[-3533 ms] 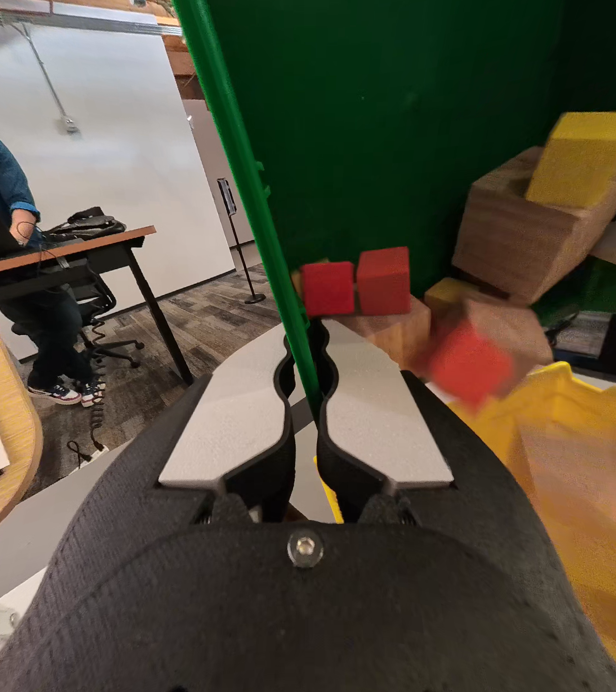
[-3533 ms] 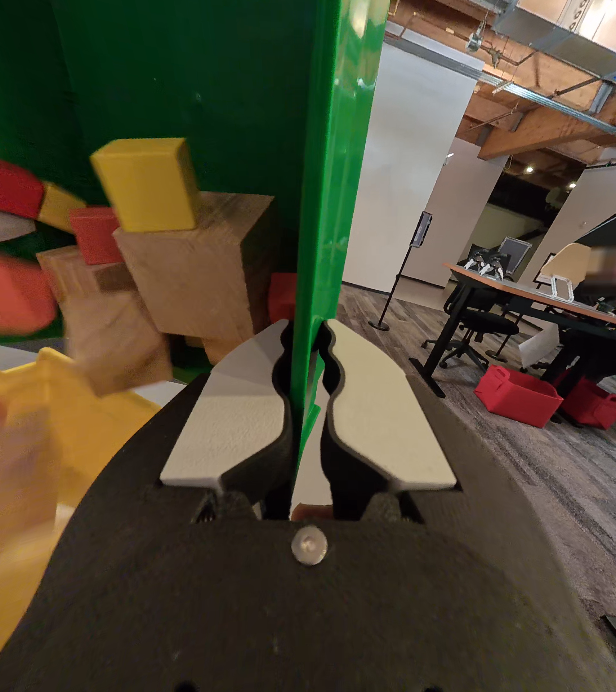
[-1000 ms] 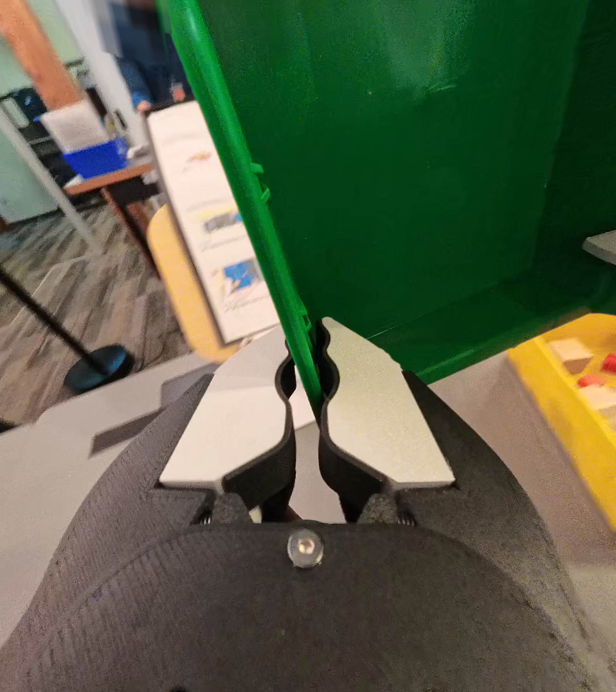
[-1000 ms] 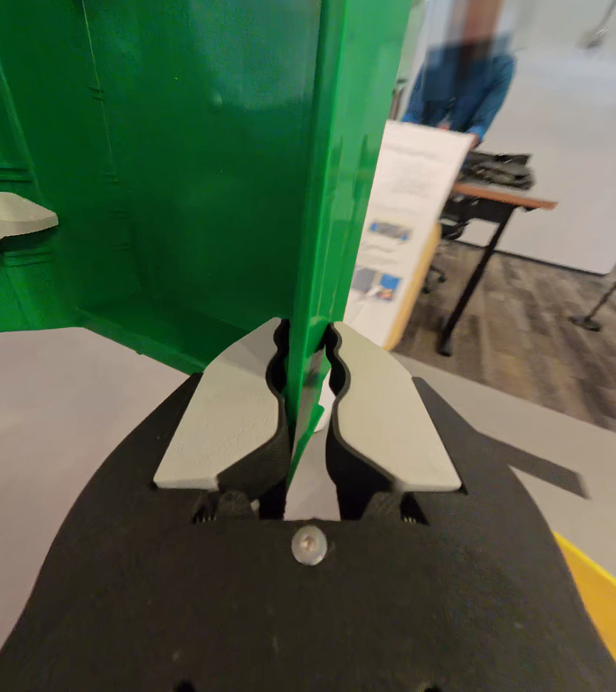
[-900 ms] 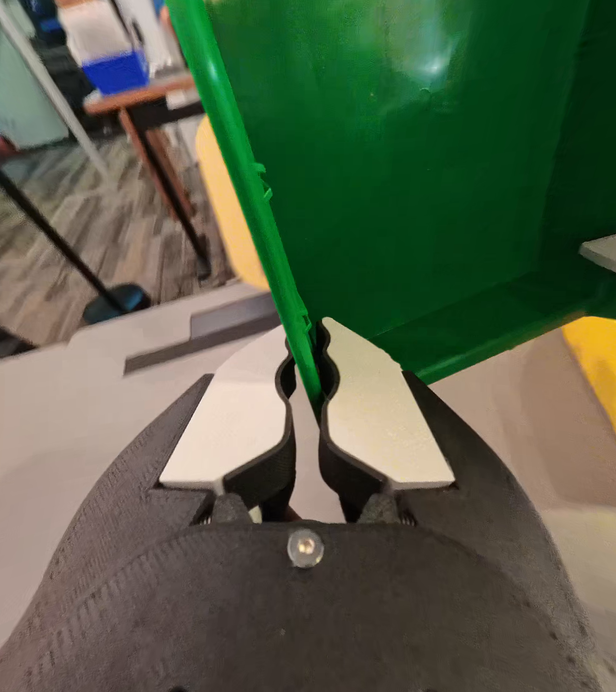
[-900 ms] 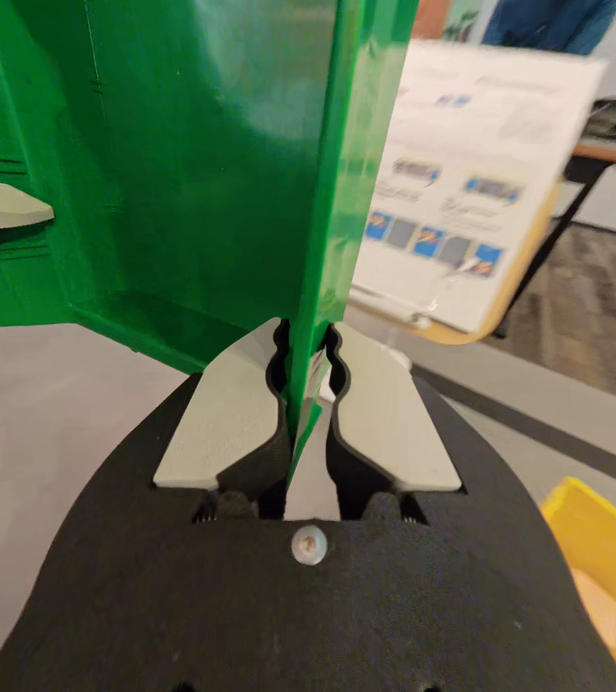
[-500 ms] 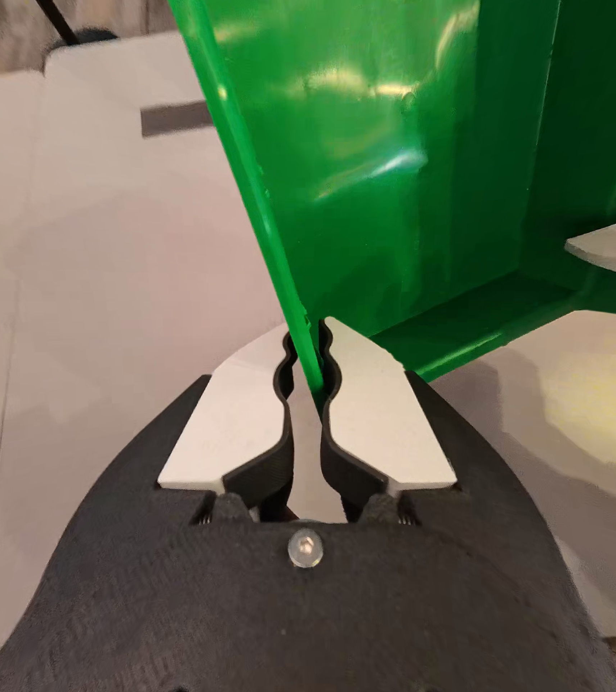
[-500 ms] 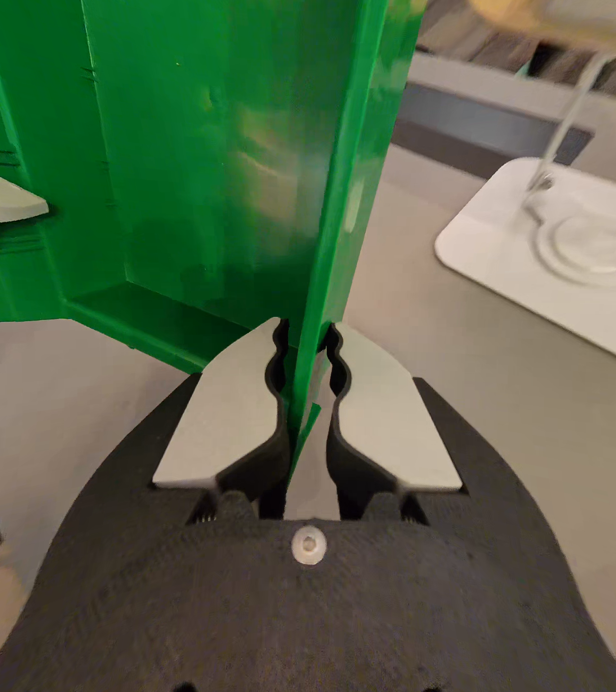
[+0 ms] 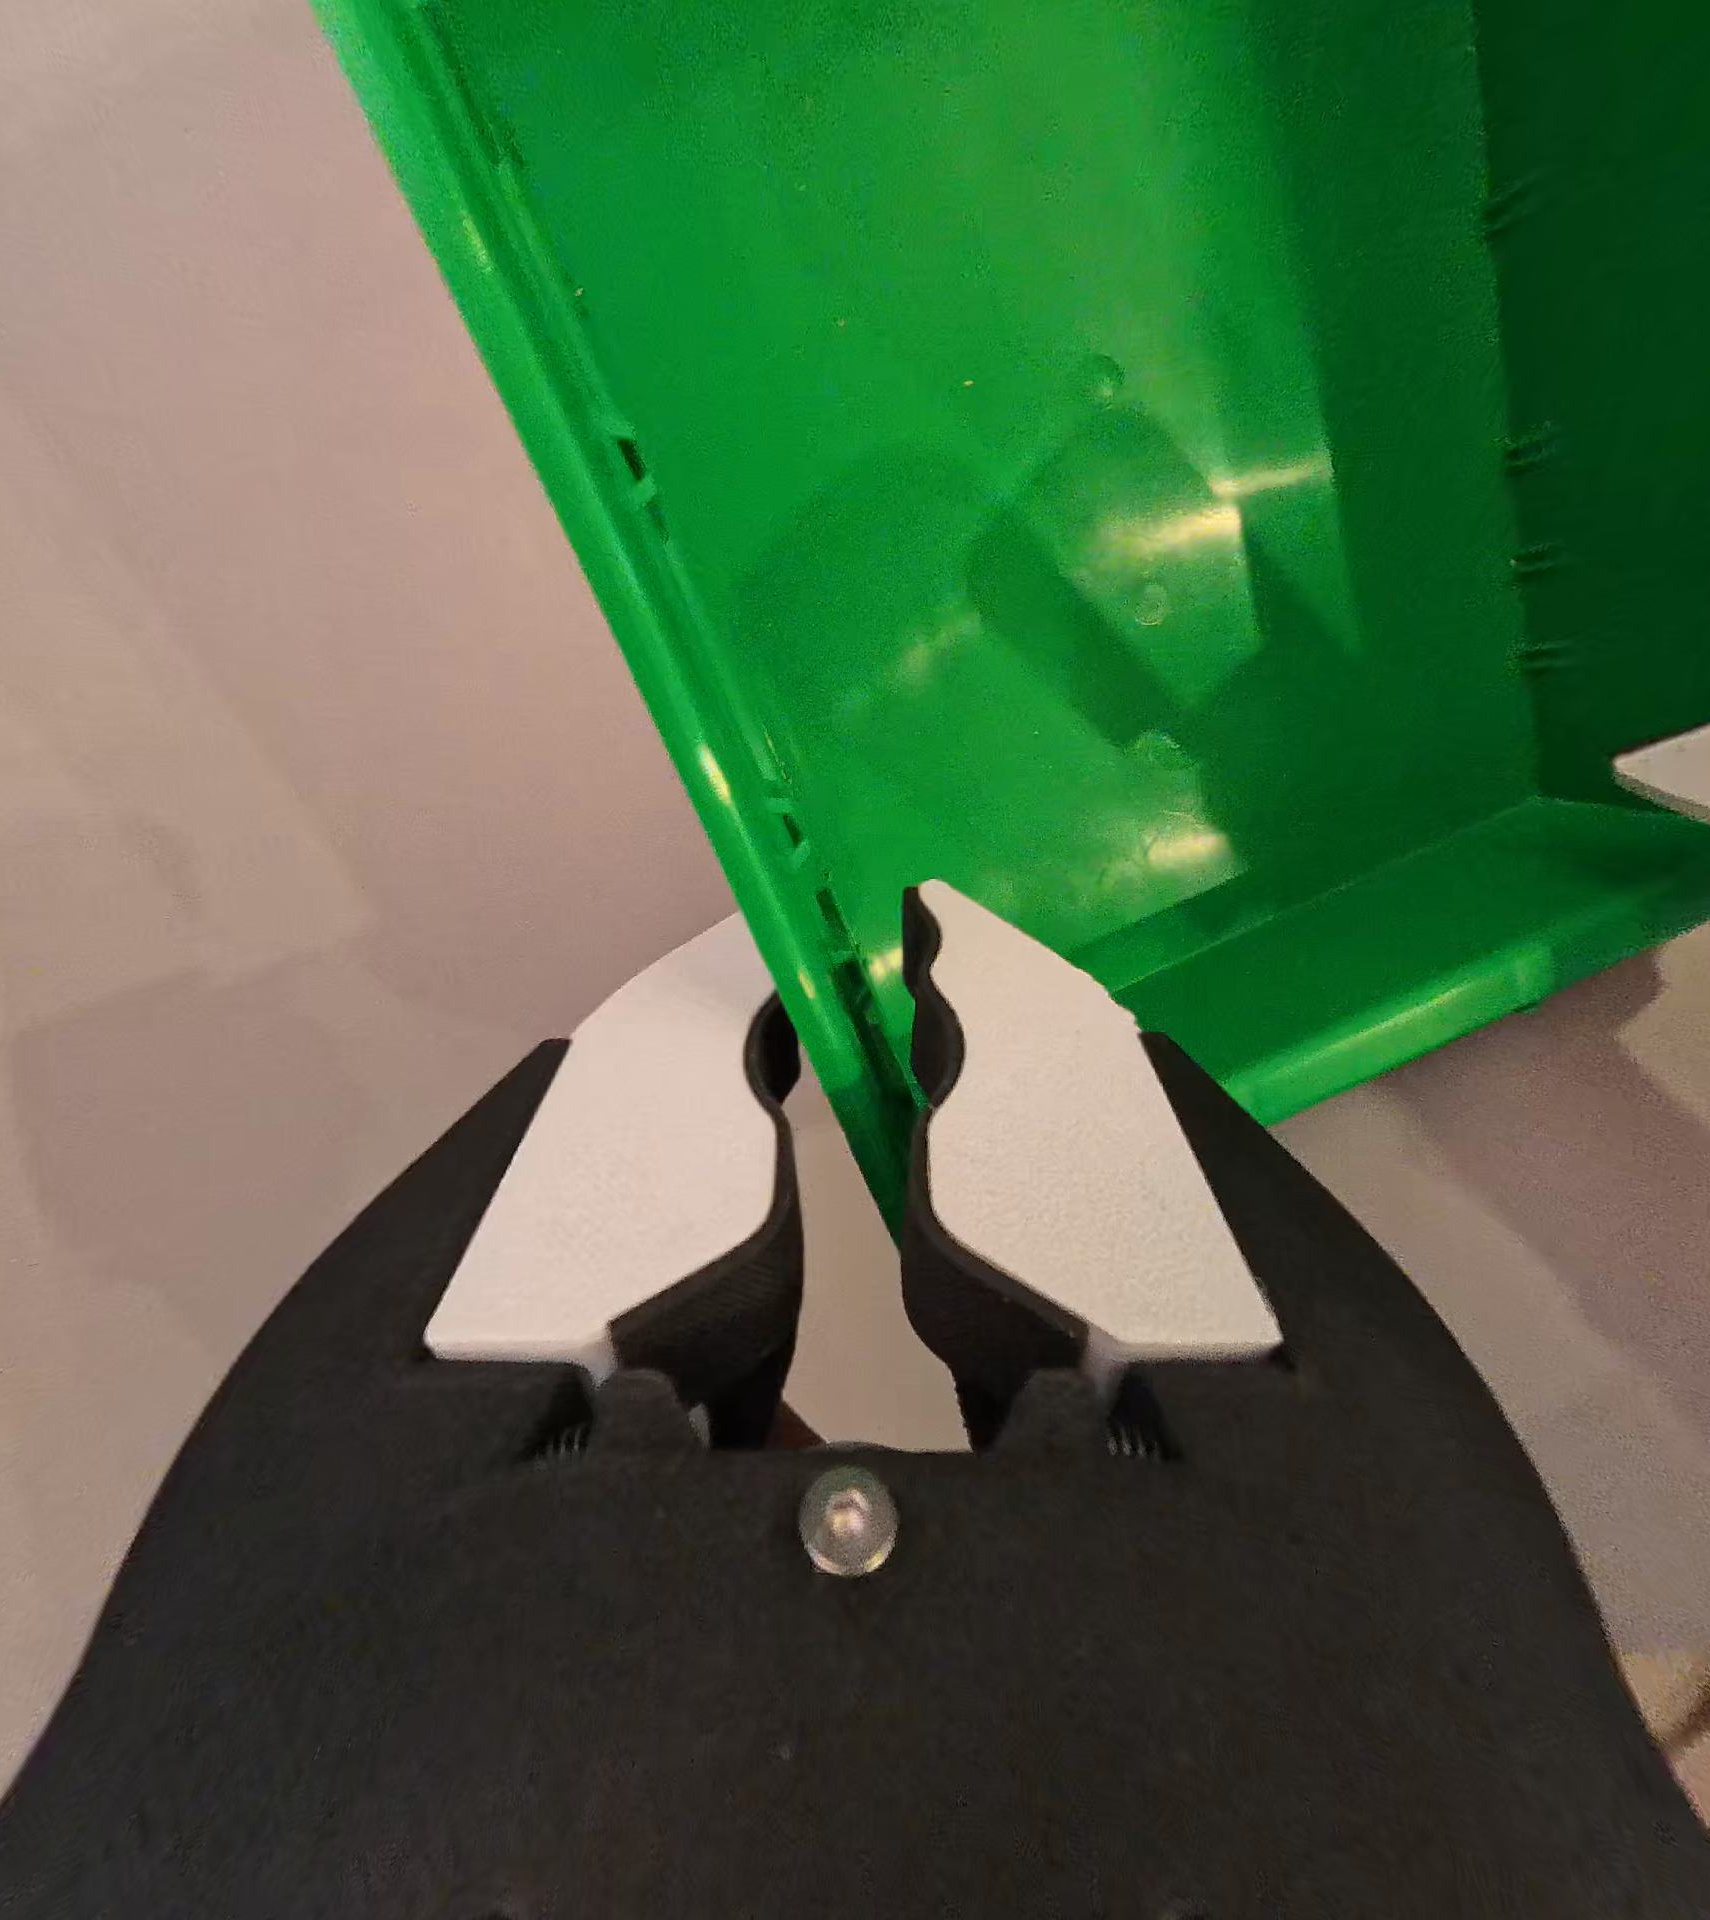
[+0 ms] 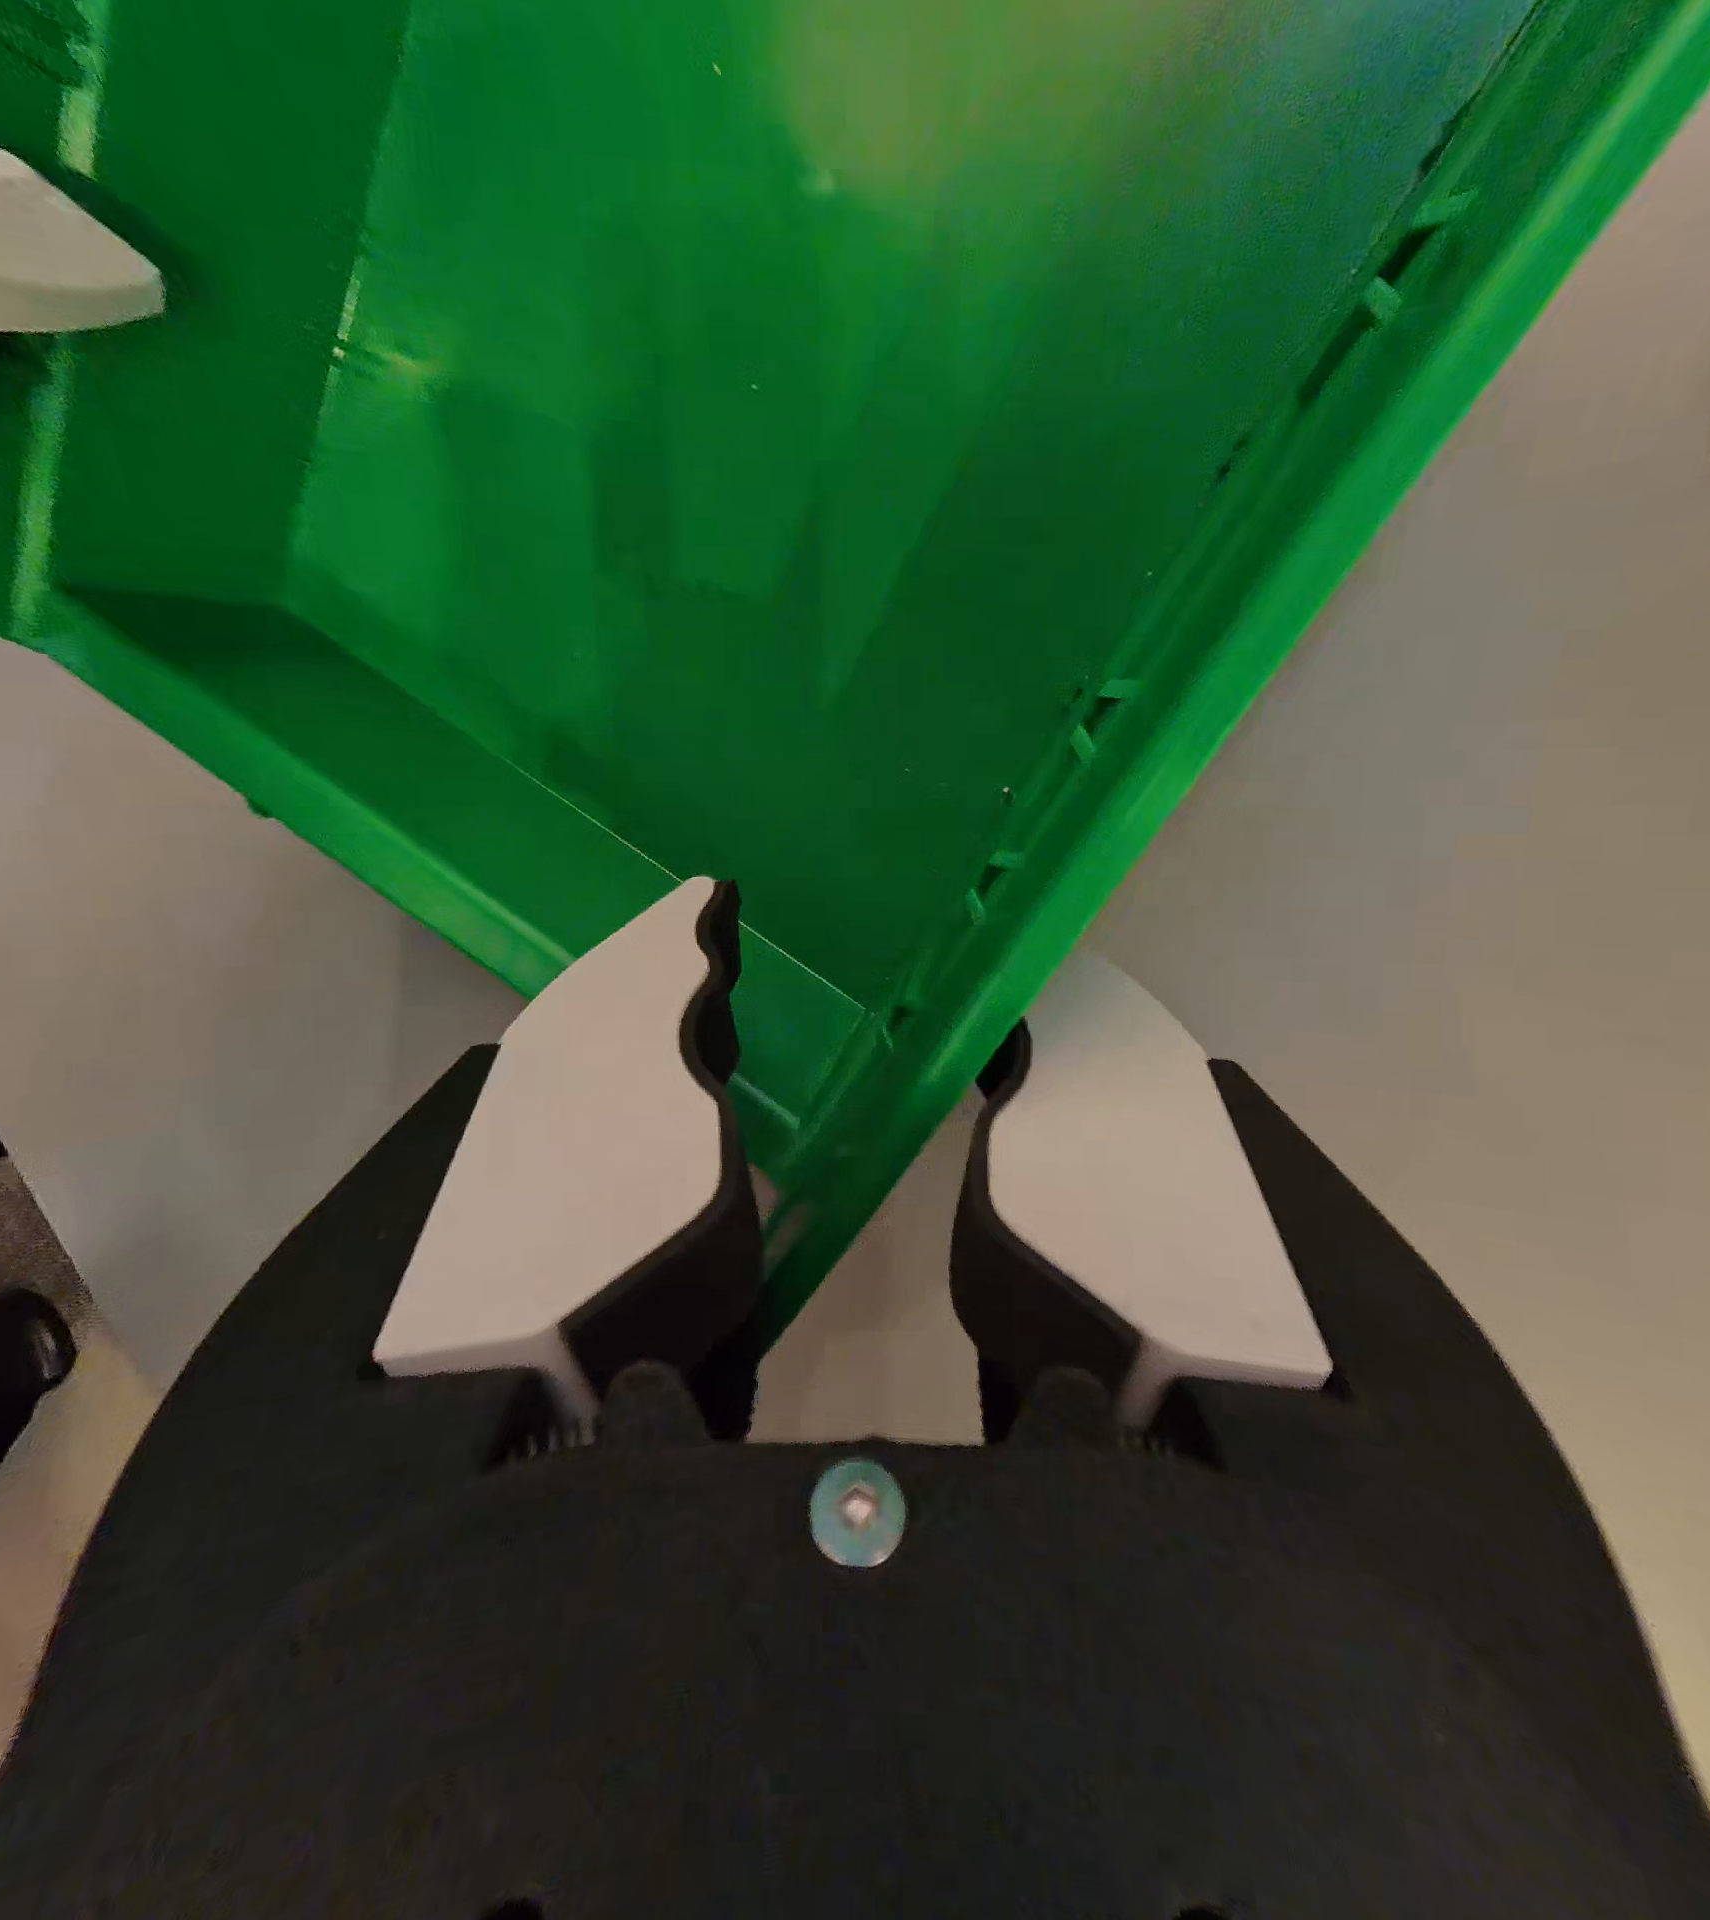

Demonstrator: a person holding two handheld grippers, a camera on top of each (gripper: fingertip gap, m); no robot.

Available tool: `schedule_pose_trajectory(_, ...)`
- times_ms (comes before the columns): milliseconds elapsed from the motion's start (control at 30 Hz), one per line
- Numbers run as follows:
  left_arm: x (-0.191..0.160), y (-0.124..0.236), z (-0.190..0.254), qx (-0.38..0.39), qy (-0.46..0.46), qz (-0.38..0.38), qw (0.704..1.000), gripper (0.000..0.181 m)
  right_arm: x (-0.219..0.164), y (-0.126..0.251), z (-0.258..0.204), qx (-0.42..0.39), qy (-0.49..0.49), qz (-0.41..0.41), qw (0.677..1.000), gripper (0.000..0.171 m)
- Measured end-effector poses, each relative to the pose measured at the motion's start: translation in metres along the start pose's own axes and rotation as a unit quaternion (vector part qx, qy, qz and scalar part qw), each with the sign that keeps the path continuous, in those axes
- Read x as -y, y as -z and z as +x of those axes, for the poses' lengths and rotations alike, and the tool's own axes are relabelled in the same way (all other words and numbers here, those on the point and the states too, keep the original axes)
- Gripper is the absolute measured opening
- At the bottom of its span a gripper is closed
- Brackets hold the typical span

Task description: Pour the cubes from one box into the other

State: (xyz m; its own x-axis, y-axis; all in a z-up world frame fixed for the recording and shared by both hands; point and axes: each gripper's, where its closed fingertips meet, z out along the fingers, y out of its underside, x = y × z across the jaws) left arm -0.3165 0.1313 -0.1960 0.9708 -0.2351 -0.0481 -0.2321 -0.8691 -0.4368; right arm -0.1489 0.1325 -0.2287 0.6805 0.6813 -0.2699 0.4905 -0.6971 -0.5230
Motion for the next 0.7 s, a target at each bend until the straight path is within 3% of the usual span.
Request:
schedule_pose_trajectory(233,-0.033,-0.024,-0.017,-0.036,-0.011,-0.073,0.997,0.017,-0.013,-0.010,-0.034,0.045,0.034,-0.043,0.997,0.059)
schedule_pose_trajectory(433,-0.035,-0.029,-0.027,-0.068,0.003,-0.049,0.996,0.015,-0.017,-0.010,-0.054,0.088,0.031,-0.040,0.995,0.064)
schedule_pose_trajectory(533,-0.033,-0.027,-0.028,-0.081,0.004,-0.035,0.996,0.027,-0.020,-0.006,-0.059,0.089,0.043,-0.030,0.995,0.064)
schedule_pose_trajectory(700,-0.015,0.006,-0.052,-0.011,0.025,0.073,0.997,0.056,-0.029,0.033,-0.038,0.044,0.078,0.018,0.996,0.065)
